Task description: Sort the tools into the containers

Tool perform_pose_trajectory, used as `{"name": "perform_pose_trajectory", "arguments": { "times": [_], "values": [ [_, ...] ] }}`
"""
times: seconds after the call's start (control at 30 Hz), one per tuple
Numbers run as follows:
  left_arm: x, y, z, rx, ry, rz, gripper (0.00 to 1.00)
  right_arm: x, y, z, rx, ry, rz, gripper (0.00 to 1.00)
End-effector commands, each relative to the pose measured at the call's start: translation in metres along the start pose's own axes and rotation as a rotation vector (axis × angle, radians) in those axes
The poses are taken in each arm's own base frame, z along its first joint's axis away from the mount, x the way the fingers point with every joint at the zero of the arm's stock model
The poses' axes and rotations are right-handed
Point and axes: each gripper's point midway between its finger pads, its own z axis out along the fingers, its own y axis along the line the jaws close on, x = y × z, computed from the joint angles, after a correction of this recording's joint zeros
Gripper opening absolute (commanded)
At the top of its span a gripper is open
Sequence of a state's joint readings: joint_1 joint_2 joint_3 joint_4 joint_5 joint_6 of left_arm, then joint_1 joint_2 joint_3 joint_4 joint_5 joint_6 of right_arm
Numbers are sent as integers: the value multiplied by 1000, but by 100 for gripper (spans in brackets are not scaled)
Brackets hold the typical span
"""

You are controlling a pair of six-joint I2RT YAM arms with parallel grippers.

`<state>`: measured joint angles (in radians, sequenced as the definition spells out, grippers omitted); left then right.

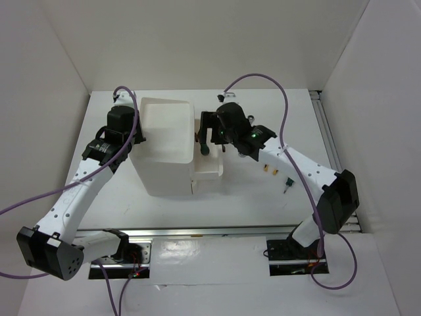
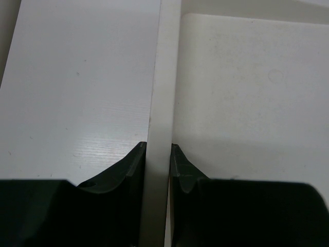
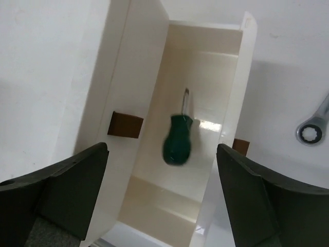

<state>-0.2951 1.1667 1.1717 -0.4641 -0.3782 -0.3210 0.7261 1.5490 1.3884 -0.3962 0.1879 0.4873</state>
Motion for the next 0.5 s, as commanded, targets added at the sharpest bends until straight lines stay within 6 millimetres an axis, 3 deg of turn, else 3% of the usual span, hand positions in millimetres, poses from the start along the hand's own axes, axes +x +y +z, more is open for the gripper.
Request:
{"name": "perform_pose_trajectory", "arguments": {
  "times": [0.0,0.07,0.13,0.17,0.2,0.3,0.33,0.4,0.47],
  "values": [
    [35,-13,-4,55,134,-34,16,-43,-10,-15,24,-126,18,95],
    [35,-13,-4,55,134,-34,16,-46,-29,-18,67,-118,19,95],
    [35,-13,-4,55,134,-34,16,-54,-81,-26,236,-148,27,95],
    [35,-13,-4,55,134,-34,16,-43,-107,-28,321,-108,28,95],
    [35,-13,-4,55,134,-34,16,-37,-146,-33,412,-82,47,95],
    [40,-10,0,38,147,-28,17,-8,-193,-48,516,-12,110,95],
    [40,-9,0,29,144,-27,17,23,-222,-52,570,42,148,95],
    [40,-9,0,29,144,-27,17,55,-250,-66,588,46,216,95],
    [42,-9,2,27,152,-24,17,69,-270,-77,629,38,249,95]
  ]
}}
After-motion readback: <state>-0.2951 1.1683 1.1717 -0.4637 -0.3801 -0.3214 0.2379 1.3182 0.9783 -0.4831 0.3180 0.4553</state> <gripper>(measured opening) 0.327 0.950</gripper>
